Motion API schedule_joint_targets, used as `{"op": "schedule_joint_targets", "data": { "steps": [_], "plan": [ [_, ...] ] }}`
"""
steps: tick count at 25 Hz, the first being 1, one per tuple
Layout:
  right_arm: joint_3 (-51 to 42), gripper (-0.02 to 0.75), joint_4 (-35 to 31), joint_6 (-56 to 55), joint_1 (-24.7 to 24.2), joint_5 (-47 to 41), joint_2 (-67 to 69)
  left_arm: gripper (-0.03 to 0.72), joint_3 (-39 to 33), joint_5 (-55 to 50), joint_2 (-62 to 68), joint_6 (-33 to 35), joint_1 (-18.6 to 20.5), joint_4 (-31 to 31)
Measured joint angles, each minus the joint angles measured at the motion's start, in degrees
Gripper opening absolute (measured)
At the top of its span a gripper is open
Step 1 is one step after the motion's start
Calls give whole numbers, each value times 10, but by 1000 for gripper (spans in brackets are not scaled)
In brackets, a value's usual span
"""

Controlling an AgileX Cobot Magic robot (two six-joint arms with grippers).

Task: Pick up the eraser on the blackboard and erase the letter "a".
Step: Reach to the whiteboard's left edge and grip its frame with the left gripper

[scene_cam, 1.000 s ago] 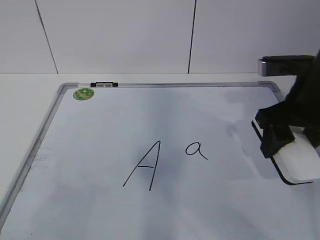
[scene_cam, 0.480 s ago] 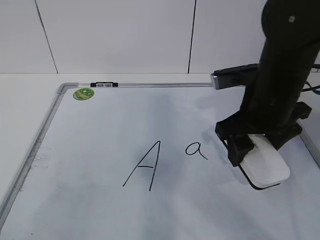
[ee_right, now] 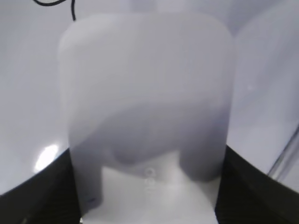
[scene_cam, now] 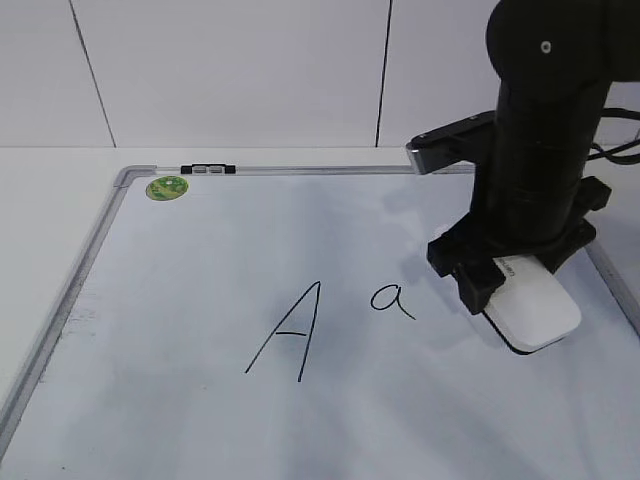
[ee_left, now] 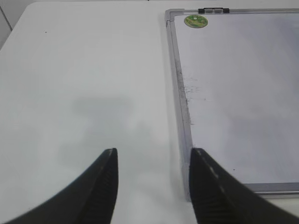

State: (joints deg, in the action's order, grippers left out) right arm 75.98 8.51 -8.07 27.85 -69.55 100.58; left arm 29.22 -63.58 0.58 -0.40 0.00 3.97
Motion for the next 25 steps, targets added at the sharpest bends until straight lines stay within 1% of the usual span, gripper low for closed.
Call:
{"op": "schedule_joint_targets", "data": {
  "steps": [4,10,14,16,21,22,25],
  "plan": [
    [0,562,26,0,0,0,0,371,0,1,0,0,0,11],
    [0,562,27,-1,0,-1,0,371,0,4,18,0,0,15],
    [0,562,32,-1,0,-1,0,365,30,36,118,0,0,15],
    [0,562,33,-11,0,2,0,351,50,75,176,0,-4,15],
    [0,562,34,-25,0,23,0,315,104,230,310,0,-22,7],
    [0,562,34,-25,0,24,0,312,116,250,331,0,-23,7],
    [0,562,34,-27,0,24,0,294,160,268,415,0,-24,8]
  ]
}}
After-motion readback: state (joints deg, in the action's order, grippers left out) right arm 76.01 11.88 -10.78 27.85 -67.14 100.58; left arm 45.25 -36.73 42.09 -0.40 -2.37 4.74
